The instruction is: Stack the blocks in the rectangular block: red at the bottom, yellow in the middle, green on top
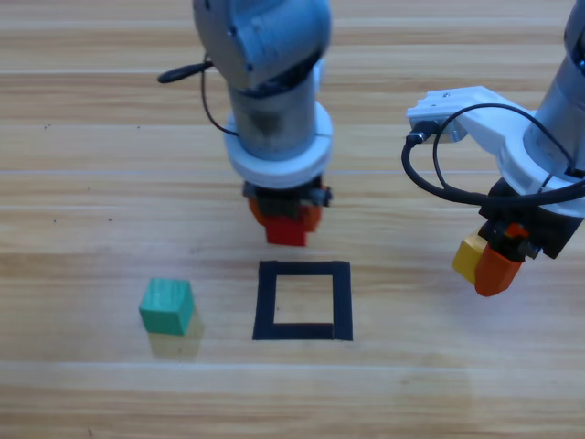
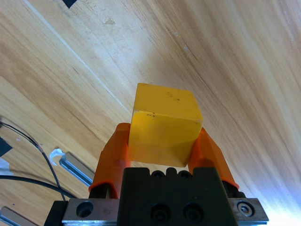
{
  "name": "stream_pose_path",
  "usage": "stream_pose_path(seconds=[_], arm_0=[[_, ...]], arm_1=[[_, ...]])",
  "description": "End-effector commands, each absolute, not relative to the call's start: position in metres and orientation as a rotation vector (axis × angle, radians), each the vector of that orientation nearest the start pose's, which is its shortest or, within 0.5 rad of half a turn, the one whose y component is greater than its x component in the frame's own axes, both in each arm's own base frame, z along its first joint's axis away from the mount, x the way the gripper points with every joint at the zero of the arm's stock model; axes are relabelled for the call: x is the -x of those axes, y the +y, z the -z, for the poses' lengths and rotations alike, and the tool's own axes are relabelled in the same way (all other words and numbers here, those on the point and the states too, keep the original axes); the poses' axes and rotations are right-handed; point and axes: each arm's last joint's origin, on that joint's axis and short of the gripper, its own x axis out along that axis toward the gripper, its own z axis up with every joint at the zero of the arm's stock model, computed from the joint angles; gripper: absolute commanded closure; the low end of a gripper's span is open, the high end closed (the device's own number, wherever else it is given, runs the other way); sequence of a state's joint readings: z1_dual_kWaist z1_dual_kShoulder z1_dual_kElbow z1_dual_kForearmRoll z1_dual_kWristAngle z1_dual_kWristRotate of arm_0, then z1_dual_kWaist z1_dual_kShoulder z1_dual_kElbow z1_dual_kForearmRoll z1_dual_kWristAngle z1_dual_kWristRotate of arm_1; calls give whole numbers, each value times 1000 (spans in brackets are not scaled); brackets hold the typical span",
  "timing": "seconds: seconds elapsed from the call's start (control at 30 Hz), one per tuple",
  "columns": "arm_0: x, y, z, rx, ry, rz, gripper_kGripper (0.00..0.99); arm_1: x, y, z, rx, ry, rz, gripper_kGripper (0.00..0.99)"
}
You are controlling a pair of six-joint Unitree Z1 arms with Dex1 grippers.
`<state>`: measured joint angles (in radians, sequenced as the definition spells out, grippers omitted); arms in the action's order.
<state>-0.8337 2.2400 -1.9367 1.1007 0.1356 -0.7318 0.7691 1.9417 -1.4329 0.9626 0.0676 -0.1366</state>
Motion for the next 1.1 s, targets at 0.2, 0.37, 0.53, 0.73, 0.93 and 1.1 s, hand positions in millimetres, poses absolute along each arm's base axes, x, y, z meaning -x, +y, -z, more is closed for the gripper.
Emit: stream_pose_path(seconds=[0.2, 0.37, 0.53, 0.73, 0.93, 1.1], arm_0=[[-277, -357, -214, -24, 1411, -12, 926], [-280, -359, -209, 11, 1408, -47, 924], [-281, -361, -201, 30, 1411, -81, 924], [-281, -366, -194, 26, 1414, -73, 924], [-279, -374, -182, 8, 1417, -60, 924], [-279, -376, -175, -4, 1419, -57, 924]], arm_1=[[-253, 251, -246, 639, 1369, -744, 814], [-252, 248, -254, 607, 1331, -717, 814], [-251, 248, -258, 559, 1328, -712, 814], [-257, 242, -258, 446, 1348, -609, 814], [-252, 232, -272, 374, 1316, -455, 812], [-242, 224, -283, 281, 1316, -421, 811]])
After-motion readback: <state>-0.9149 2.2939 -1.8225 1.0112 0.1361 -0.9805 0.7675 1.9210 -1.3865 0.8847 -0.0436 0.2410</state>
